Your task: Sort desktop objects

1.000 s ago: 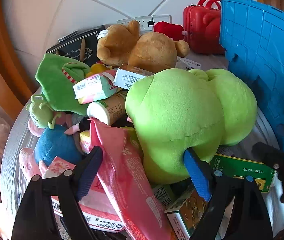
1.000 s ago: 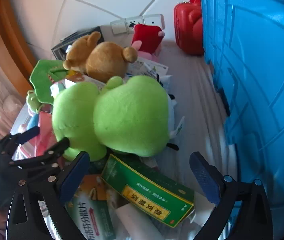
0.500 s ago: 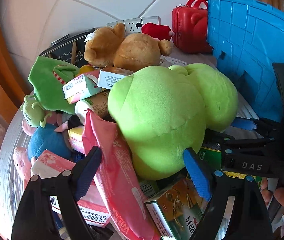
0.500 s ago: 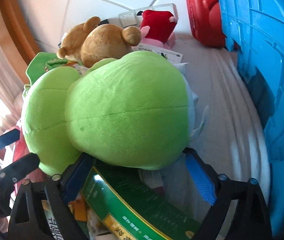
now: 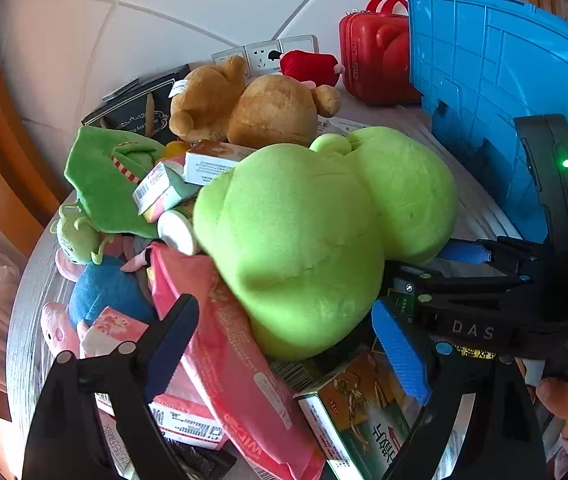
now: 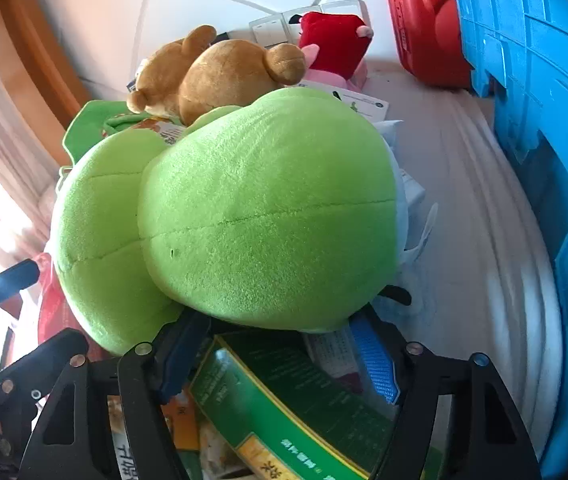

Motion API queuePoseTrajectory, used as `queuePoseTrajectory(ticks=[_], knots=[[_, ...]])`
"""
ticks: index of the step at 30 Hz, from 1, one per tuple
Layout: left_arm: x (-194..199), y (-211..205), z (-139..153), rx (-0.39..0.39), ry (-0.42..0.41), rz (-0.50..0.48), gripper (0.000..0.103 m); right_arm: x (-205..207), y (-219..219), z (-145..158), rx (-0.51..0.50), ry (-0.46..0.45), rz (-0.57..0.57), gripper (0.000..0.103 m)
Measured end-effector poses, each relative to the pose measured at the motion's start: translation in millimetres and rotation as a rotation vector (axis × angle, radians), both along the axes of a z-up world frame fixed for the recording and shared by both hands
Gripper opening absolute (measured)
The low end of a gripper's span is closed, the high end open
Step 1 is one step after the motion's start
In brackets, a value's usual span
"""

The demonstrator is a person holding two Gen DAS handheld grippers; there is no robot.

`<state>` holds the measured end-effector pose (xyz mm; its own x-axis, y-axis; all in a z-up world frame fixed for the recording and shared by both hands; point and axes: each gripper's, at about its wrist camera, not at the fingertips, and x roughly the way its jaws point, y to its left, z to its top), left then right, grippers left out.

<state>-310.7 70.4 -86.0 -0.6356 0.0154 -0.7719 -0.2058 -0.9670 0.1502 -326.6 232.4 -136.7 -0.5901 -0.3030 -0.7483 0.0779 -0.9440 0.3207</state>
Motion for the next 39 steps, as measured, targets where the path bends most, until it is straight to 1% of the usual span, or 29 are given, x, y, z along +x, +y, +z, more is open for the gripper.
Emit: queuePoseTrajectory(ticks=[2,3,5,6,8,10,11,12,13,14,15,16,17,18,19,20,21,23,25,28,30,31,33,34,35,36,37,38,39], knots=[[-14,-4,-5,0.029,-0.012,0.003,0.089,0,-4,3,-0.006,-0.005,-0.004,0.065],[-23,-8,-9,0.035,-0.034,0.023,0.09,-2,-2,3,-0.012,-0.014,-0.017,0.065],[-32,-13,-16,0.071,-0.055,0.011,0.094,-2,4,1,-0.055,-0.024,-0.024,0.065],[-34,-12,-18,0.07,-0.054,-0.006,0.097,-1,4,1,-0.044,-0.025,-0.024,0.065],[-36,-8,-22,0.054,-0.047,-0.046,0.098,-2,5,3,-0.01,-0.013,-0.039,0.066],[-37,-6,-25,0.041,-0.042,-0.073,0.1,-1,9,2,-0.005,-0.007,-0.056,0.068],[-38,-6,-26,0.043,-0.041,-0.08,0.102,-1,10,1,0.003,-0.008,-0.063,0.076],[-39,-7,-28,0.046,-0.039,-0.084,0.103,-2,12,-1,0.012,-0.008,-0.072,0.082],[-39,-8,-30,0.051,-0.037,-0.088,0.103,-4,15,-3,0.016,-0.006,-0.077,0.093],[-41,-8,-30,0.058,-0.035,-0.098,0.103,-6,18,-6,0.018,-0.002,-0.082,0.1],[-42,-7,-31,0.06,-0.031,-0.115,0.102,-10,19,-8,0.023,0.002,-0.077,0.102],[-42,-6,-31,0.065,-0.026,-0.133,0.097,-14,18,-9,0.038,0.01,-0.065,0.103],[-43,-5,-30,0.071,-0.024,-0.145,0.085,-16,18,-8,0.056,0.026,-0.052,0.102],[-43,-6,-29,0.077,-0.02,-0.146,0.077,-20,15,-8,0.074,0.044,-0.04,0.1],[-42,-6,-27,0.088,-0.016,-0.15,0.073,-23,13,-6,0.075,0.055,-0.024,0.074],[-40,-7,-24,0.088,-0.008,-0.149,0.068,-22,10,-4,0.042,0.064,0.003,0.05],[-38,-8,-20,0.09,0.003,-0.156,0.065,-20,7,-1,0.031,0.064,0.006,0.05],[-31,-8,-9,0.082,0.038,-0.177,0.063,-15,-2,6,0.07,0.077,0.011,0.033],[-26,-8,3,0.073,0.07,-0.187,0.063,-11,-6,15,0.071,0.088,0.017,0.029],[-26,-17,18,0.095,0.077,-0.179,0.061,-8,-6,28,0.042,0.088,0.021,0.024],[-26,-29,20,0.08,0.071,-0.157,0.061,-3,-6,36,0.004,0.089,0.033,0.024],[-29,-36,18,0.071,0.064,-0.141,0.058,-1,-7,40,-0.01,0.094,0.04,0.024],[-37,-51,14,0.081,0.037,-0.108,0.052,5,-7,48,-0.024,0.121,0.03,0.034],[-40,-56,14,0.099,0.029,-0.1,0.052,7,-6,49,-0.021,0.131,0.017,0.059],[-41,-58,14,0.102,0.027,-0.099,0.052,6,-3,48,-0.009,0.134,0.004,0.087],[-43,-57,14,0.089,0.033,-0.102,0.052,6,-2,47,0.01,0.132,-0.006,0.094],[-43,-55,14,0.073,0.041,-0.106,0.052,4,-1,44,0.022,0.127,-0.014,0.097],[-43,-53,12,0.062,0.046,-0.111,0.055,1,2,38,0.013,0.122,-0.013,0.097],[-43,-53,11,0.061,0.046,-0.12,0.061,0,4,34,-0.013,0.12,-0.007,0.097]])
